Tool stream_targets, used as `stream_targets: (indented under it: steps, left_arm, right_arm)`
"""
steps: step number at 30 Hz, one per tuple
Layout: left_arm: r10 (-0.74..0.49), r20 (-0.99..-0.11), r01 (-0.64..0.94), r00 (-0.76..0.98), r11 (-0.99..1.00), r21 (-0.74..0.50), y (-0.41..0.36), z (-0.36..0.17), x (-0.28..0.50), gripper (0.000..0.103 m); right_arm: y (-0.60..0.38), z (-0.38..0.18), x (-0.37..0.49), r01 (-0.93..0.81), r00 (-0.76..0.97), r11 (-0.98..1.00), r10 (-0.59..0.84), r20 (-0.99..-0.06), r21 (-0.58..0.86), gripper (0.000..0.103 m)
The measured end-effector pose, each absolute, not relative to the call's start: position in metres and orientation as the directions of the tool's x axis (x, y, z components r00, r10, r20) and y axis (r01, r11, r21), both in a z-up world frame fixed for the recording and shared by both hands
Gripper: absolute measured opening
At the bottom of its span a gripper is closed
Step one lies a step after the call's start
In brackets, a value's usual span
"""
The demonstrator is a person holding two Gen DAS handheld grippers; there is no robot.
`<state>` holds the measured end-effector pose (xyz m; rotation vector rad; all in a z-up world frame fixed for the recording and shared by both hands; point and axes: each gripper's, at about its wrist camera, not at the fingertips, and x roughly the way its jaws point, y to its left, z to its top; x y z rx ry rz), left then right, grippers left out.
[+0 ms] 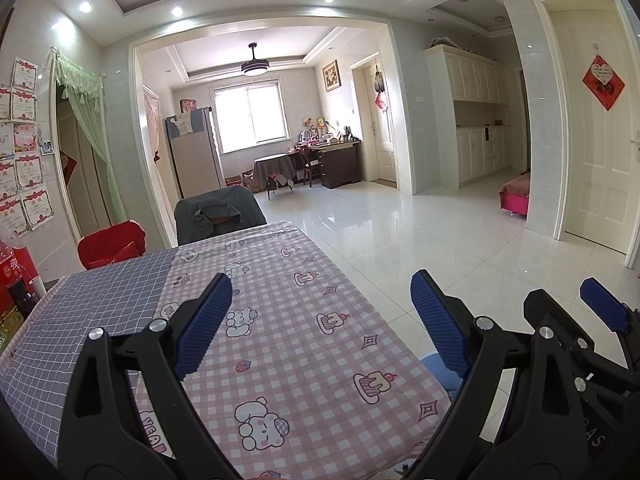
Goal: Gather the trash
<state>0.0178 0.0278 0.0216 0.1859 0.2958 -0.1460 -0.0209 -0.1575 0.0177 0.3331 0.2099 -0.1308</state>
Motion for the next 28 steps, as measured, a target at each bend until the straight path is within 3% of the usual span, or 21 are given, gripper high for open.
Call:
stream_targets:
  steps: [28]
  left_arm:
    - [-0.098, -0.348, 0.151, 0.932, 0.980, 0.129, 0.052, 0.014, 0.030, 0.089]
  right_arm:
    - [-0.142, 0.007, -0.007, 0.150, 0.964, 0.946, -0.075, -0.253, 0.289, 0.084]
